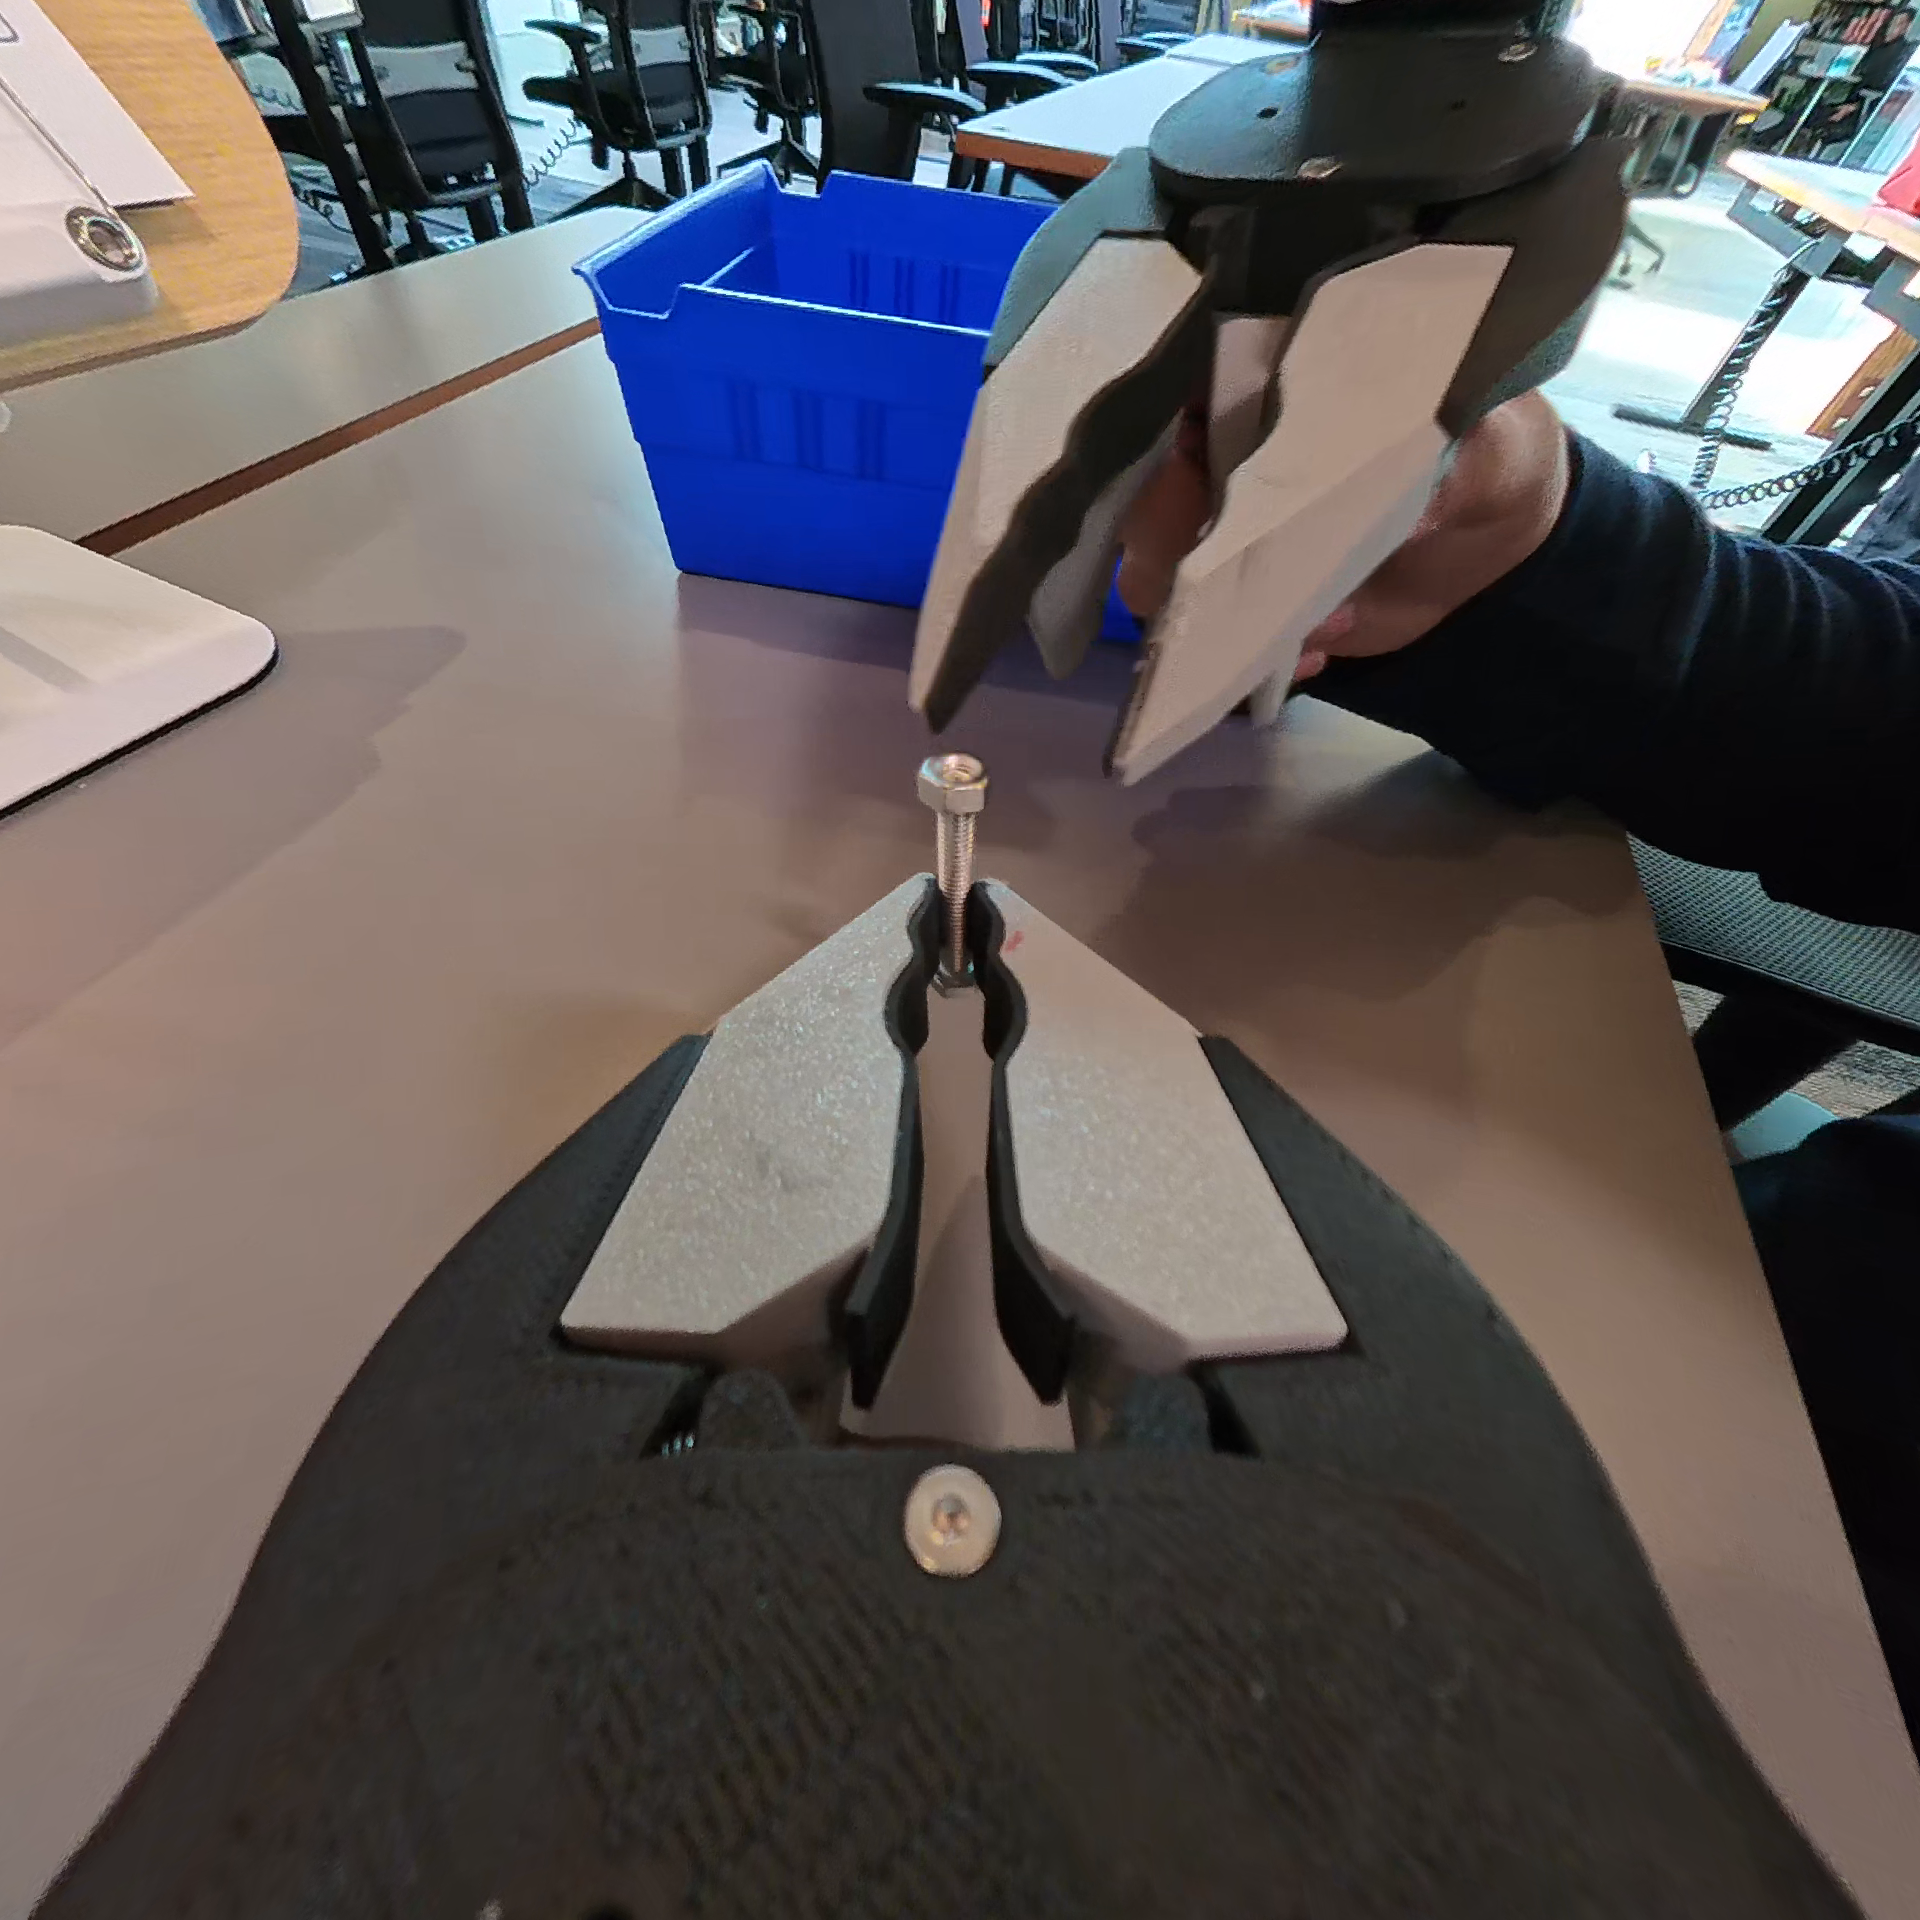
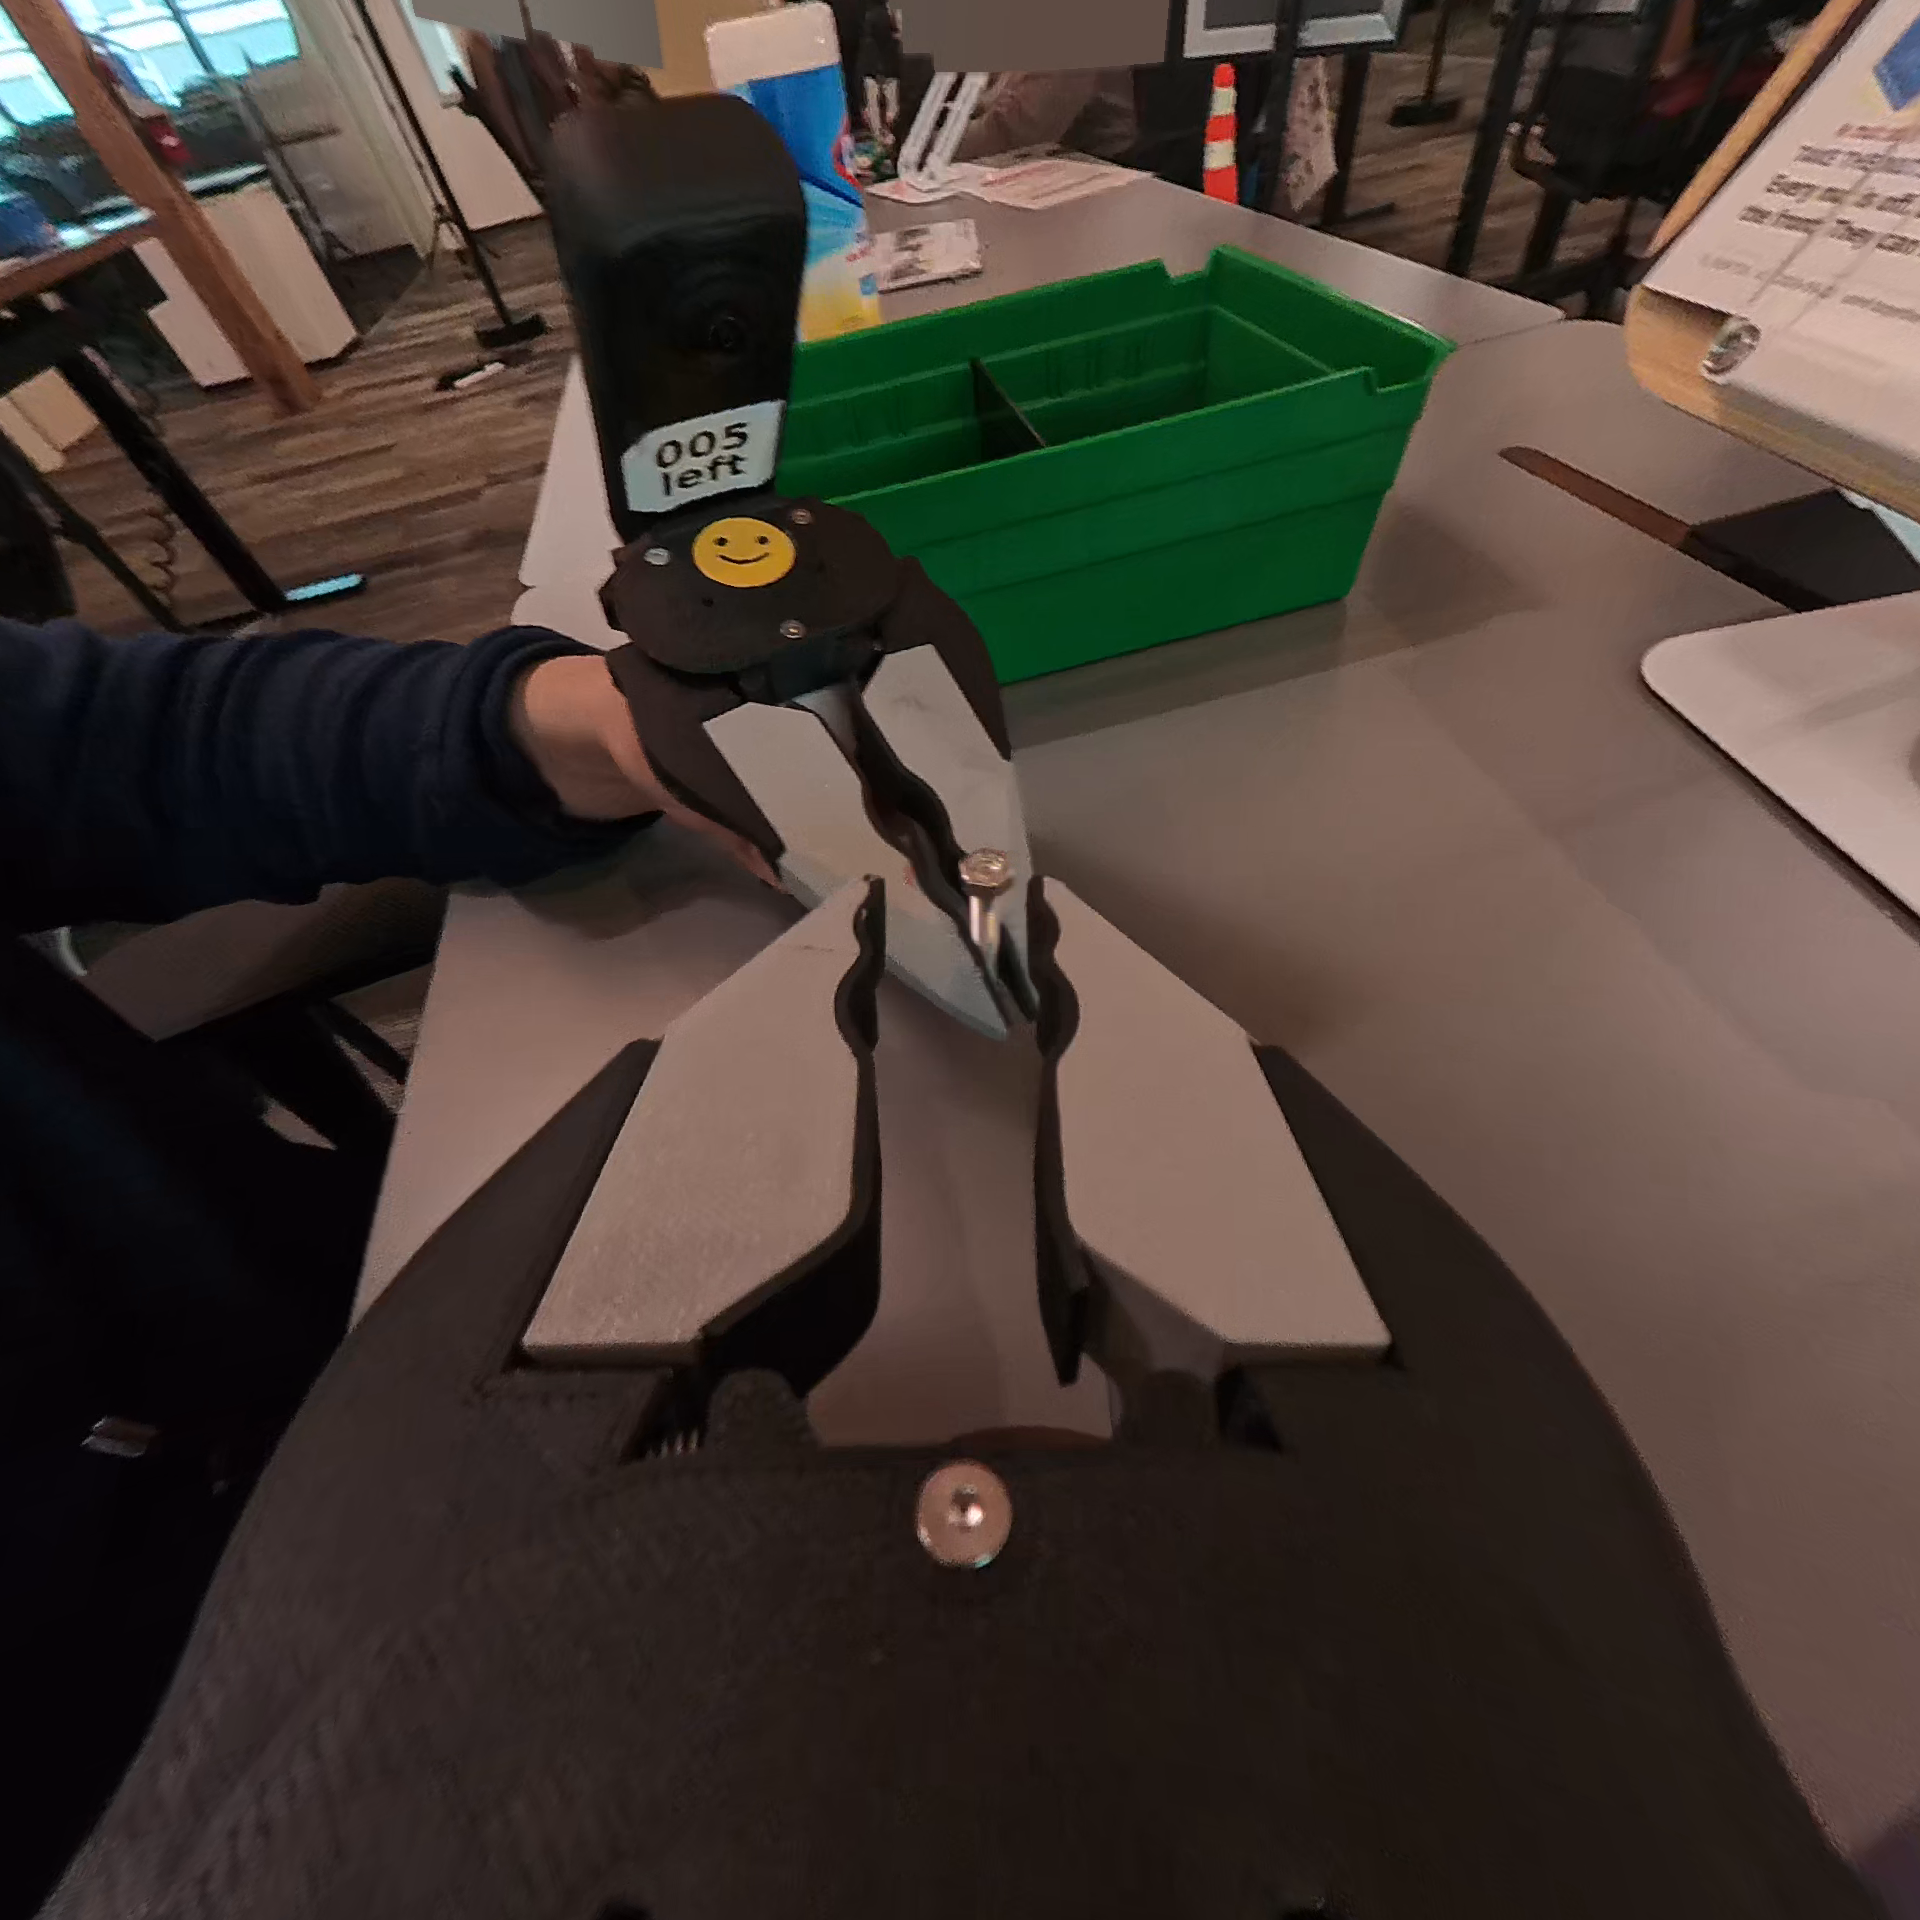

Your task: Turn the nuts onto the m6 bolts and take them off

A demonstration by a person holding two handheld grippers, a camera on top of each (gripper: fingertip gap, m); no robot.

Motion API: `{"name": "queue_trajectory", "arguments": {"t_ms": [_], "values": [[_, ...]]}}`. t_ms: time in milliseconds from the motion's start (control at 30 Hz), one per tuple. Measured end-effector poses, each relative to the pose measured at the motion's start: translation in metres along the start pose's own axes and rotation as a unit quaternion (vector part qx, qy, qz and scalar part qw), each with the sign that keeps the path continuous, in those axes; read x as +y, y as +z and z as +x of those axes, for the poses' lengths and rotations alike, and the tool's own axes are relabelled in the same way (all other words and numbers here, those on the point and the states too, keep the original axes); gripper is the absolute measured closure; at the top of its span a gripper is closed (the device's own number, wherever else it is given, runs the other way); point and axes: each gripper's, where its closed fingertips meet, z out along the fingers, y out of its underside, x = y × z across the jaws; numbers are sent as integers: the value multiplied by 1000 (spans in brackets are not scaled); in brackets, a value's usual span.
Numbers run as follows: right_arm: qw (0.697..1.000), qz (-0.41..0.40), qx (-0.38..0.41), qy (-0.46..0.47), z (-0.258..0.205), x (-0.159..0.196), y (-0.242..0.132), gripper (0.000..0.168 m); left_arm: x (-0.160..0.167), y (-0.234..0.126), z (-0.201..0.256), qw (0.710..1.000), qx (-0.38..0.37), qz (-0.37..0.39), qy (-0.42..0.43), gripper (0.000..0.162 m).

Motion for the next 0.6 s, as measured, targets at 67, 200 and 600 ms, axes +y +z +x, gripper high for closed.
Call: {"name": "queue_trajectory", "arguments": {"t_ms": [67,200,600], "values": [[1000,-6,1,2,1,3,3,141,0,0,0,1000,0,0,1,159],[999,-15,-37,-10,-15,5,5,144,1,-1,-5,1000,-11,-4,-1,159],[1000,-14,-26,-3,-10,5,6,137,3,0,-3,1000,-11,-8,0,159]]}}
